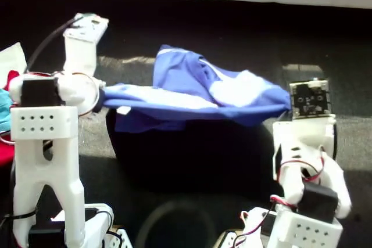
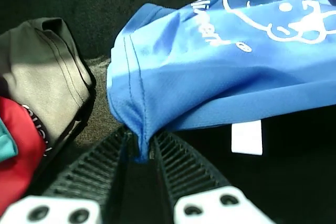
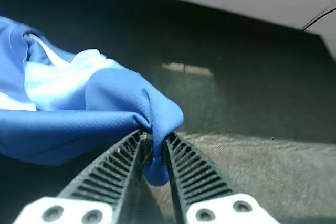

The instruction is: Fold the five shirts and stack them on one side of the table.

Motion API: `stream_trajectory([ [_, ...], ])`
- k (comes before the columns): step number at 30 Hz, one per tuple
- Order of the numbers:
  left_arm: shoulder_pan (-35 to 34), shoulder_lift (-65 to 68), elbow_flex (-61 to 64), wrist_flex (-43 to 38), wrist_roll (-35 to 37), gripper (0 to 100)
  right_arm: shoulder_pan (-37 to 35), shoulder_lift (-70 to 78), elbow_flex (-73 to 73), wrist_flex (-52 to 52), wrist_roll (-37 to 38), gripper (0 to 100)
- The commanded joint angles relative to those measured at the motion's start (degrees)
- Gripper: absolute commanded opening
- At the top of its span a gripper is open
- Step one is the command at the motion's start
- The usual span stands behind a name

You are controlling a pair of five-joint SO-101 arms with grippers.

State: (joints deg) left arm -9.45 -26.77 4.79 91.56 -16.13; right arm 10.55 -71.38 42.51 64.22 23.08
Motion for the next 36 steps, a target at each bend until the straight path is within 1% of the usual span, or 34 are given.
stream_trajectory([
  [1, -0.2, -2.2, -12.2, 3.6, 0.4, 1, 3.2, -0.7, -14.3, -1.2, -0.1, 0.7],
  [3, -0.2, -2.2, -18.0, 5.0, 0.4, 1, 4.4, 1.3, -20.6, -1.2, -0.1, 0.7],
  [7, -0.2, -2.2, -27.7, 5.7, 4.2, 1, 5.1, 8.9, -33.4, -1.2, -0.4, 0.7],
  [13, -0.2, -2.2, -33.7, 5.5, 5.2, 1, 5.2, 21.1, -52.9, -0.7, -0.1, 0.7],
  [18, -1.0, -2.2, -42.9, 7.1, 5.1, 1, 5.3, 25.5, -63.9, 2.2, -0.1, 0.7],
  [21, -1.4, -2.2, -48.8, 7.4, 5.1, 1, 5.3, 26.7, -67.4, 2.8, -0.1, 0.7],
  [26, -1.4, -2.2, -50.3, 7.6, 5.1, 1, 5.2, 26.4, -70.5, 2.6, -0.1, 0.7],
  [30, -1.4, -2.7, -50.6, 8.2, 5.1, 1, 5.2, 26.4, -76.7, 5.1, -0.1, 0.7],
  [33, -1.4, -5.4, -50.4, 8.2, 5.1, 1, 5.2, 26.4, -81.8, 8.2, -0.1, 0.7],
  [36, -1.4, -8.7, -50.3, 8.1, 5.0, 1, 5.2, 26.4, -85.7, 8.7, 0.0, 0.7],
])
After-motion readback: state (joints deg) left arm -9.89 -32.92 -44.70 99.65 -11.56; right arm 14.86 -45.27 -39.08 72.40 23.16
